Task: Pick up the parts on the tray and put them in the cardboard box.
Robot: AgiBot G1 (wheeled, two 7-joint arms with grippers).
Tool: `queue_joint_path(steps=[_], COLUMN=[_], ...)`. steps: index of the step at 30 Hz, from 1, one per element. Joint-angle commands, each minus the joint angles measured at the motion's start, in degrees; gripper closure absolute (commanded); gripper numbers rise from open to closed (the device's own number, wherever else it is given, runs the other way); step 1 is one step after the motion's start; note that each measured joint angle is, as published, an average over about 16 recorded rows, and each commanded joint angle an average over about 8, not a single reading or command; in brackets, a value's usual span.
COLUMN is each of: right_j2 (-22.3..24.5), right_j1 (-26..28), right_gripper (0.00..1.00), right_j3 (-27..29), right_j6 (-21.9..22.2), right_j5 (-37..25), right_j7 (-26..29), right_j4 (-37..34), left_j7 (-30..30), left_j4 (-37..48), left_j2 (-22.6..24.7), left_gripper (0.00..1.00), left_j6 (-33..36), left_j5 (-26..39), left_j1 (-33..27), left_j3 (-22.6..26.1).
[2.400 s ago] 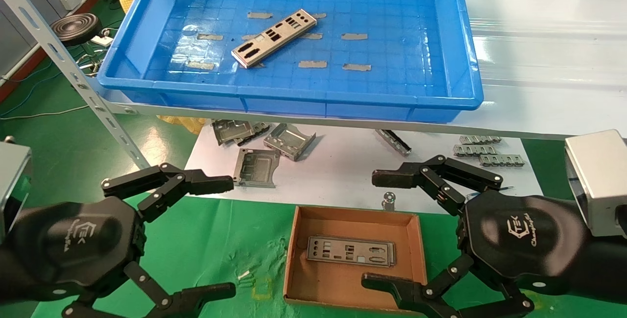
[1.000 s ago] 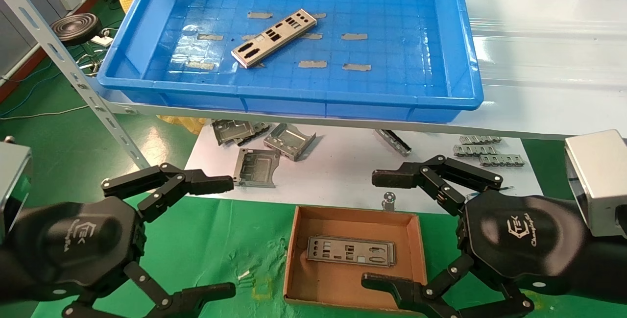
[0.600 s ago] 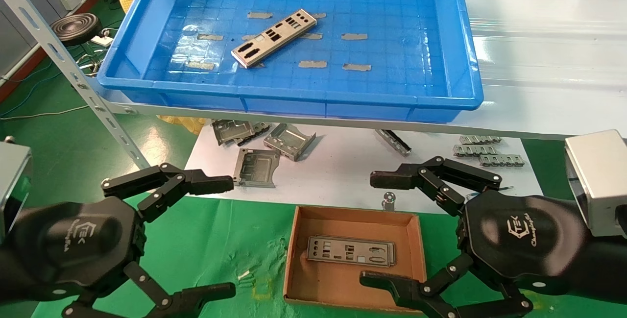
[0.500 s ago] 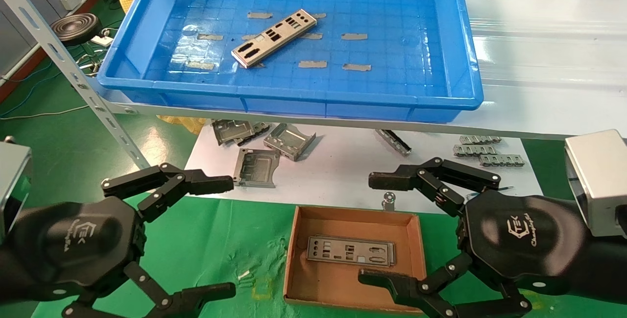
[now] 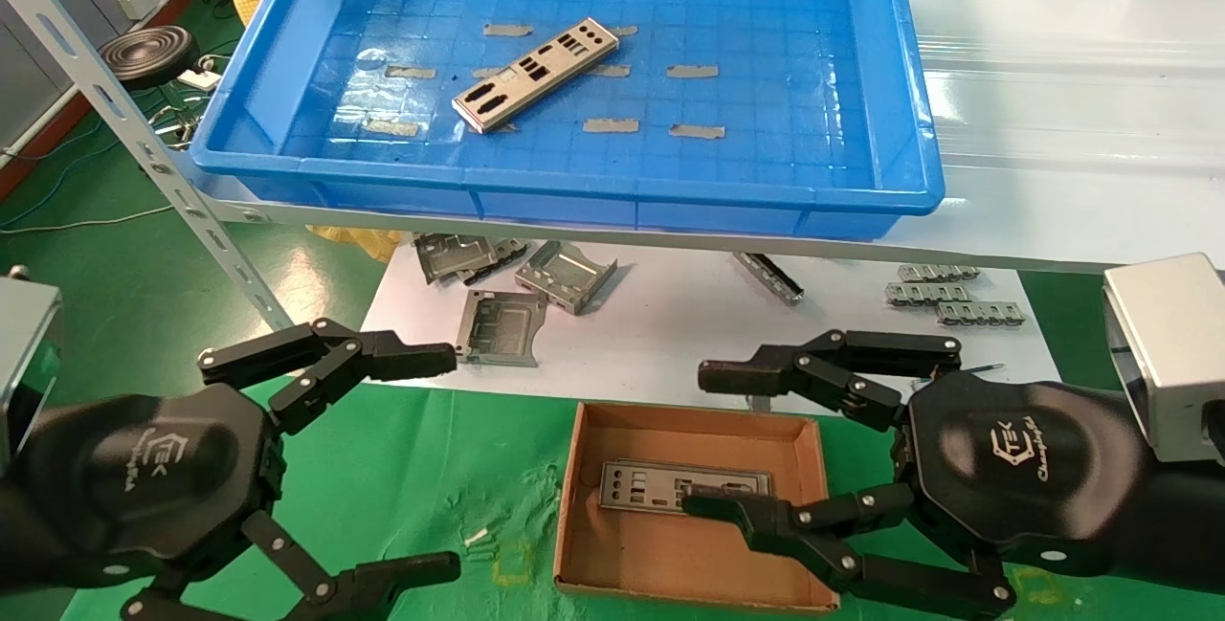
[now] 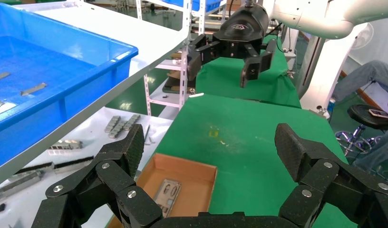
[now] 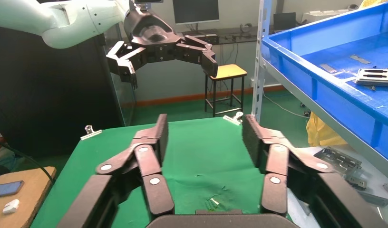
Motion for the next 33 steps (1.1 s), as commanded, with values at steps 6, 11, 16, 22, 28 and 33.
queue_joint_path(steps=[6, 11, 16, 22, 28, 33], right_j2=[0.0, 0.0, 0.0, 0.0, 0.0, 0.0], right_j1=[0.0, 0.0, 0.0, 0.0, 0.0, 0.0], right_gripper=[1.0, 1.0, 1.0, 1.0, 1.0, 1.0], right_j3=[0.0, 0.0, 0.0, 0.0, 0.0, 0.0], right_j6=[0.0, 0.0, 0.0, 0.0, 0.0, 0.0], right_j5=[0.0, 0.0, 0.0, 0.0, 0.0, 0.0], right_j7=[0.0, 0.0, 0.0, 0.0, 0.0, 0.0], right_j4=[0.0, 0.0, 0.0, 0.0, 0.0, 0.0], left_j7=[0.0, 0.0, 0.0, 0.0, 0.0, 0.0], left_j4=[0.0, 0.0, 0.0, 0.0, 0.0, 0.0], left_j2=[0.0, 0.0, 0.0, 0.0, 0.0, 0.0], left_gripper=[0.0, 0.0, 0.0, 0.0, 0.0, 0.0], left_j6=[0.0, 0.0, 0.0, 0.0, 0.0, 0.0], left_j5=[0.0, 0.0, 0.0, 0.0, 0.0, 0.0], left_j1=[0.0, 0.0, 0.0, 0.0, 0.0, 0.0], left_j3=[0.0, 0.0, 0.0, 0.0, 0.0, 0.0])
